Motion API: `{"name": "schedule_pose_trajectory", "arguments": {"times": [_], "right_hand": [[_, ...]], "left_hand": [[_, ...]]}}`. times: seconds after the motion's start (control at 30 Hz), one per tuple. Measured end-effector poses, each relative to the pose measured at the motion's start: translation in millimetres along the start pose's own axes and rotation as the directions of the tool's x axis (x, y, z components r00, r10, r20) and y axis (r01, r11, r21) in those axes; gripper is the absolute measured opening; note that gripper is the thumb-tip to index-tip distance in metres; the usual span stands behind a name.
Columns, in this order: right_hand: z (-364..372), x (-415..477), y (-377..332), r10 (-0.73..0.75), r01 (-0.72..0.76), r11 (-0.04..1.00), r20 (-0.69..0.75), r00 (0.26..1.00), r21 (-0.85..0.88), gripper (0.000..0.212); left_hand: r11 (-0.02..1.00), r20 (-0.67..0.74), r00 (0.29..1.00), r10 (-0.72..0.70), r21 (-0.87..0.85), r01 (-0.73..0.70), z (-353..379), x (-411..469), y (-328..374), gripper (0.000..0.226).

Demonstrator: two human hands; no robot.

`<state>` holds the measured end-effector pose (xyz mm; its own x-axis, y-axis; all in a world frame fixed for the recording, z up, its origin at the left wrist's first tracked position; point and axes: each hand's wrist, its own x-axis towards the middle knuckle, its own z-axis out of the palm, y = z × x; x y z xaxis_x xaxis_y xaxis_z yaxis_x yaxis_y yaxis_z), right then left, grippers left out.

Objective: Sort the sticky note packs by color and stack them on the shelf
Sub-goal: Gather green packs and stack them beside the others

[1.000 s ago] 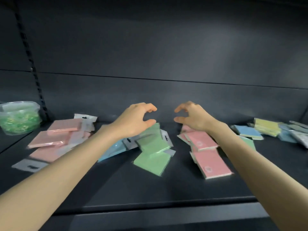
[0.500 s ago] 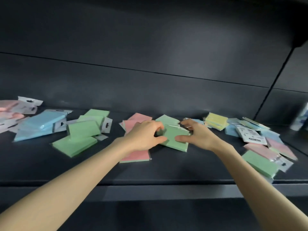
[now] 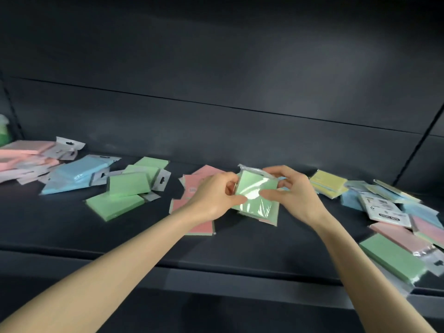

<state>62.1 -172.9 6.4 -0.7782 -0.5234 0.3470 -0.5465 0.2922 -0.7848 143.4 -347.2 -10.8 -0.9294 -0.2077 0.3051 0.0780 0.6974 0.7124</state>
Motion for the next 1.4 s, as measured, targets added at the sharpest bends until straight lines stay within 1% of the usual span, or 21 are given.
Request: {"name": "schedule_pose_trajectory", "arguments": {"times": [0.07, 0.13, 0.17, 0.23, 0.33, 0.43, 0.5, 0.53, 0.6, 0.67, 0.73, 0.8, 0.87, 0.97, 1.07, 1.13, 1.23, 1.33, 1.4], "right_hand": [[10, 5, -16, -0.056, 0.054, 0.995, 0.023, 0.998, 0.081, 0.032], [29, 12, -31, -0.069, 0.059, 0.981, 0.051, 0.996, 0.186, 0.028], [41, 16, -39, -0.079, 0.065, 0.975, 0.057, 0.995, 0.211, 0.027], [67, 28, -53, -0.116, 0.105, 0.974, 0.046, 0.992, 0.199, 0.033], [111, 50, -72, -0.168, 0.165, 0.985, 0.052, 0.984, 0.050, 0.042], [156, 66, -88, -0.173, 0.185, 0.981, 0.167, 0.971, -0.061, 0.034], [182, 74, -96, -0.162, 0.191, 0.975, 0.229, 0.960, -0.112, 0.032], [191, 78, -98, -0.150, 0.193, 0.969, 0.253, 0.956, -0.153, 0.032], [203, 83, -100, -0.119, 0.199, 0.949, 0.304, 0.945, -0.245, 0.034], [209, 86, -99, -0.075, 0.204, 0.924, 0.368, 0.927, -0.324, 0.034], [210, 85, -95, -0.024, 0.193, 0.909, 0.416, 0.909, -0.370, 0.032], [206, 83, -94, 0.010, 0.182, 0.900, 0.437, 0.900, -0.396, 0.032], [199, 80, -94, 0.015, 0.197, 0.883, 0.445, 0.895, -0.426, 0.034], [185, 75, -97, -0.009, 0.216, 0.862, 0.412, 0.911, -0.459, 0.039], [162, 71, -99, -0.020, 0.188, 0.849, 0.325, 0.946, -0.493, 0.044], [140, 68, -99, -0.025, 0.166, 0.842, 0.270, 0.963, -0.513, 0.045], [96, 59, -99, -0.034, 0.126, 0.825, 0.174, 0.984, -0.551, 0.045], [47, 41, -94, -0.040, 0.072, 0.808, 0.067, 0.997, -0.585, 0.045], [14, 24, -86, -0.042, 0.033, 0.791, 0.001, 0.999, -0.611, 0.046]], "left_hand": [[0.986, -0.043, 0.999, 0.022, -0.162, -0.029, -19, -7, -2, 0.012], [0.961, -0.091, 0.996, -0.001, -0.275, -0.024, -42, -13, -9, 0.010], [0.947, -0.109, 0.994, -0.021, -0.322, -0.016, -53, -16, -15, 0.010], [0.940, -0.162, 0.985, -0.053, -0.342, -0.005, -77, -23, -28, 0.014], [0.950, -0.242, 0.963, -0.123, -0.310, 0.044, -113, -36, -57, 0.022], [0.959, -0.259, 0.941, -0.217, -0.238, 0.156, -141, -49, -88, 0.024], [0.965, -0.275, 0.928, -0.250, -0.144, 0.218, -154, -57, -105, 0.024], [0.967, -0.278, 0.927, -0.253, -0.071, 0.243, -158, -60, -112, 0.025], [0.952, -0.256, 0.937, -0.239, 0.129, 0.278, -162, -66, -122, 0.031], [0.912, -0.205, 0.953, -0.223, 0.301, 0.278, -161, -71, -126, 0.037], [0.874, -0.147, 0.965, -0.218, 0.411, 0.260, -161, -74, -125, 0.043], [0.837, -0.085, 0.973, -0.216, 0.497, 0.230, -162, -75, -122, 0.044], [0.816, -0.047, 0.974, -0.221, 0.537, 0.212, -164, -75, -119, 0.044], [0.777, -0.045, 0.980, -0.193, 0.603, 0.180, -168, -71, -112, 0.044], [0.785, -0.099, 0.991, -0.087, 0.606, 0.129, -170, -58, -96, 0.045], [0.810, -0.103, 0.995, 0.007, 0.583, 0.055, -167, -45, -79, 0.047], [0.838, -0.054, 0.989, 0.136, 0.538, -0.086, -152, -25, -47, 0.051], [0.826, -0.011, 0.965, 0.263, 0.519, -0.219, -127, -8, -11, 0.054], [0.814, 0.029, 0.946, 0.322, 0.502, -0.292, -103, -1, 12, 0.055]]}}
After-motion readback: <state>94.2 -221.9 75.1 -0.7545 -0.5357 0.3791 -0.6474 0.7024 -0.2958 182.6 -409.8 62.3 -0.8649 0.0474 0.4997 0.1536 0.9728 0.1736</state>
